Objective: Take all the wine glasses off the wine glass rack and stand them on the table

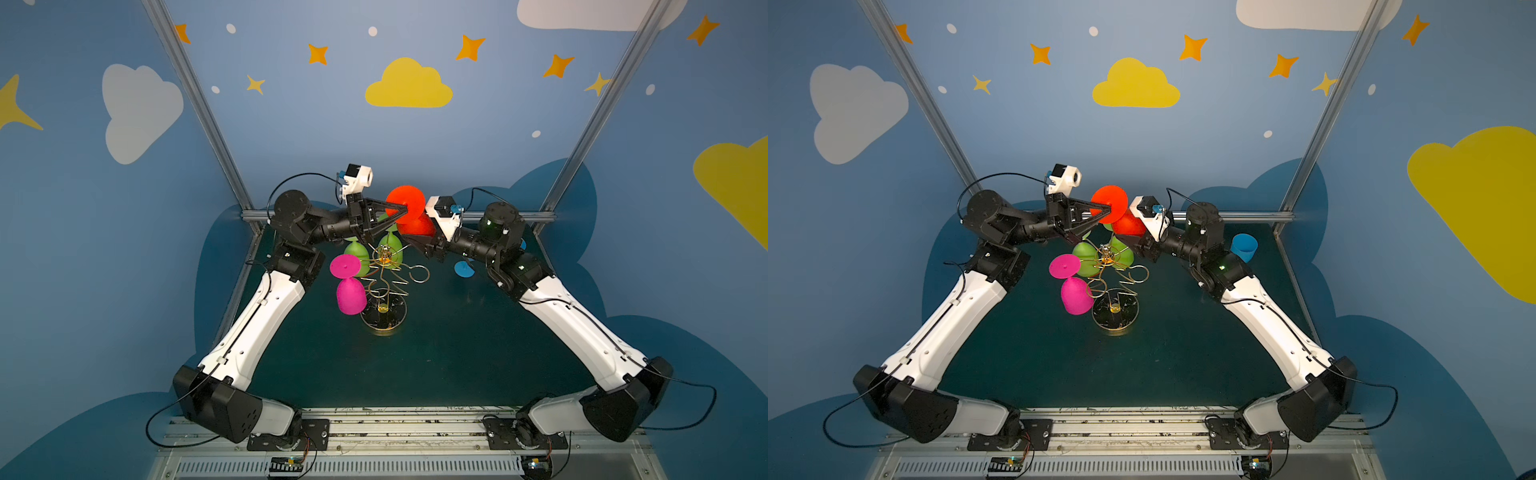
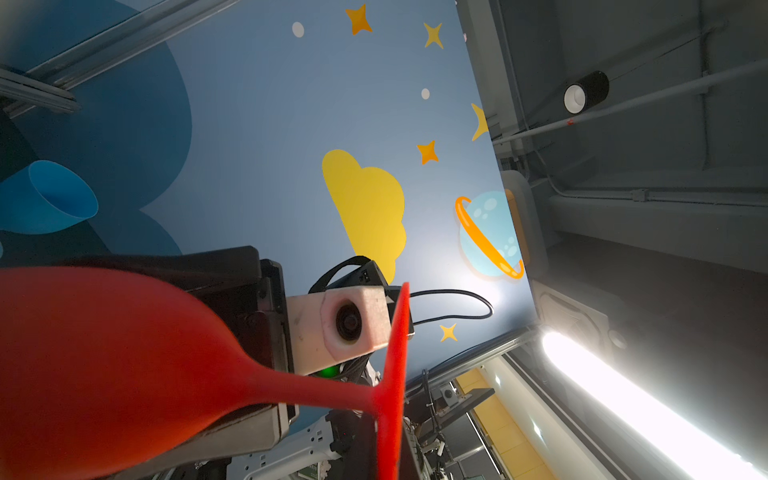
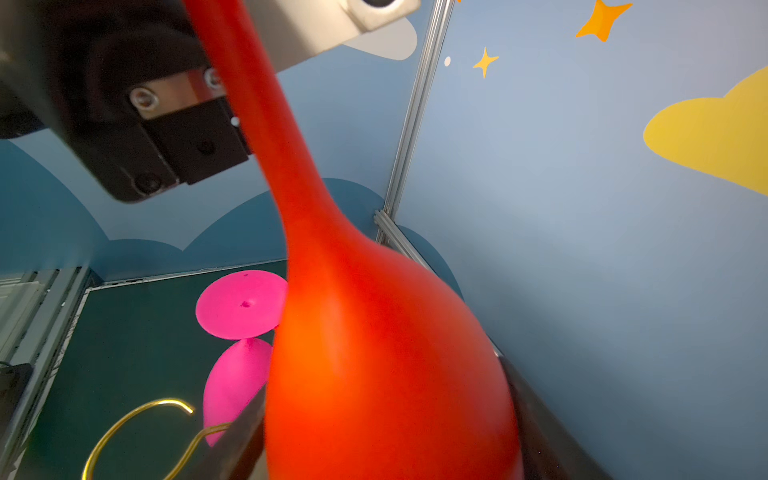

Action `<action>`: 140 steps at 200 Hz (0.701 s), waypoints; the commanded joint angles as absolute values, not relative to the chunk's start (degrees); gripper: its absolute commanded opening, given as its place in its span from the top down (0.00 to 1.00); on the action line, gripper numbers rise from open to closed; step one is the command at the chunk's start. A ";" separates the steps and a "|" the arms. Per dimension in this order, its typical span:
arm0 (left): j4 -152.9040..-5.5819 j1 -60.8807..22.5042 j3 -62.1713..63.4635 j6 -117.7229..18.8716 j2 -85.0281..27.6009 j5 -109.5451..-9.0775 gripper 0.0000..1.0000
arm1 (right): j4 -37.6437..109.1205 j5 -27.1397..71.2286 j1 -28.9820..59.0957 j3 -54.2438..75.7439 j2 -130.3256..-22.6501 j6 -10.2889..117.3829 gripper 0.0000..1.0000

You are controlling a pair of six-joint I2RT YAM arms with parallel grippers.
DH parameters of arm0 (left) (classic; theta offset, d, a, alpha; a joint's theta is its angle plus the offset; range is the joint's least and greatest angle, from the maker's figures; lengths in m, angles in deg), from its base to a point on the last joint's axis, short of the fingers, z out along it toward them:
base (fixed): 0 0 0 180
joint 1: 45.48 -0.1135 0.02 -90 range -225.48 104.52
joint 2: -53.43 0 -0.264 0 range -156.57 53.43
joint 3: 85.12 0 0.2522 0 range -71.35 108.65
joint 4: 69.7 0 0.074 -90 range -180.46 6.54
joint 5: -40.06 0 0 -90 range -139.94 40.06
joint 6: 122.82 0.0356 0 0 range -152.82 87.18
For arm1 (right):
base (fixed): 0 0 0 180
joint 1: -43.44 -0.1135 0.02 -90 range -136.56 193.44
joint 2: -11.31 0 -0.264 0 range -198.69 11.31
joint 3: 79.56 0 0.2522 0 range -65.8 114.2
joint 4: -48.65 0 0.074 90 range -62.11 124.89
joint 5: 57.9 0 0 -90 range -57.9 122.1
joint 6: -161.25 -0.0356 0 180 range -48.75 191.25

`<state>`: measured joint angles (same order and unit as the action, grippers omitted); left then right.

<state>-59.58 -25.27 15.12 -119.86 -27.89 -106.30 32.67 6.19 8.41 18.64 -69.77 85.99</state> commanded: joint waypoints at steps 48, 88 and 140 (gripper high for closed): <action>-68.19 -27.36 16.33 -103.91 -24.98 -103.99 0.31 | 21.35 14.69 8.47 20.52 -61.99 75.50 0.63; -88.44 -26.41 15.83 -60.79 -19.03 -87.74 0.30 | 4.55 17.59 8.43 25.53 -58.23 71.00 0.66; -70.02 -21.66 2.01 -21.96 -12.91 -67.78 0.36 | -10.86 13.62 8.12 34.39 -60.17 67.07 0.72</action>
<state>-77.27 -22.39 4.26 -46.91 -12.22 -78.61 -1.80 15.41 8.44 32.19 -59.23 70.32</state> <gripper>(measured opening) 0.657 0.666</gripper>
